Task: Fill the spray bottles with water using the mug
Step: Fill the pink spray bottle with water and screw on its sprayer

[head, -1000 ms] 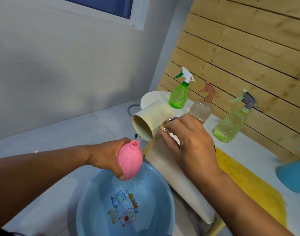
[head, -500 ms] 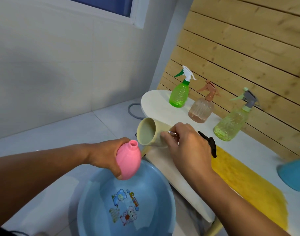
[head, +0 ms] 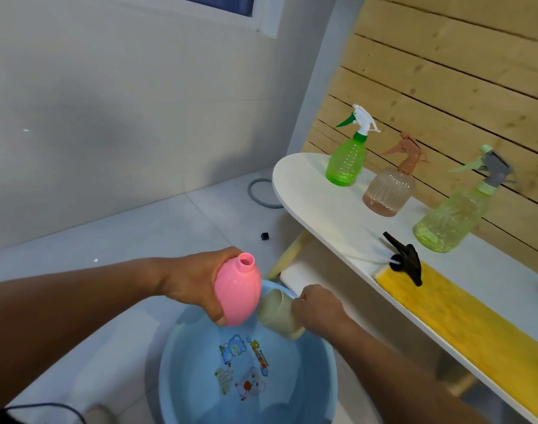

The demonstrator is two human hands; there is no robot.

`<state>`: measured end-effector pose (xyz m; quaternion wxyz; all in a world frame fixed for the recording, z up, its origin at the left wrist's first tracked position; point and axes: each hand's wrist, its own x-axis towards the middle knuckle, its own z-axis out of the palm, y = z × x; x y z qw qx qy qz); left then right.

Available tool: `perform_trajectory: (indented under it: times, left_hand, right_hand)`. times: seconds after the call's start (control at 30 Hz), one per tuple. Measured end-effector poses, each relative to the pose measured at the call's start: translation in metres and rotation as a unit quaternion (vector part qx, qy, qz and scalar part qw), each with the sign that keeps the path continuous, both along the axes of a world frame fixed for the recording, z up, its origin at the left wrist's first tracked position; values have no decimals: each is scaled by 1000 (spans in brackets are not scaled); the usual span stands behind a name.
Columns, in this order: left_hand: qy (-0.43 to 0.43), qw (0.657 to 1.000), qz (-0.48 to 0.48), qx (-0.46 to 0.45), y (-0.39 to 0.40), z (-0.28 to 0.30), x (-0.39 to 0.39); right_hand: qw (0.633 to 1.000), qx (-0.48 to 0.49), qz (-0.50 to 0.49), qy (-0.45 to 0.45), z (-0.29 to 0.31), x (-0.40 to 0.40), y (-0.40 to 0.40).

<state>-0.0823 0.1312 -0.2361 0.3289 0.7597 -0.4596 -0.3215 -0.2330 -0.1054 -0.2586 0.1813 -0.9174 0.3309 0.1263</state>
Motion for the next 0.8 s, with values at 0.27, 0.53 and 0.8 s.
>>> perform_trajectory:
  times: [0.27, 0.53, 0.8]
  left_hand:
    - [5, 999, 26, -28, 0, -8, 2]
    - [-4, 998, 50, -33, 5, -18, 13]
    - [1, 998, 57, -25, 15, -22, 24]
  right_hand:
    - [995, 3, 79, 66, -99, -5, -10]
    - [993, 29, 98, 66, -157, -12, -1]
    - [987, 42, 131, 81, -178, -6, 29]
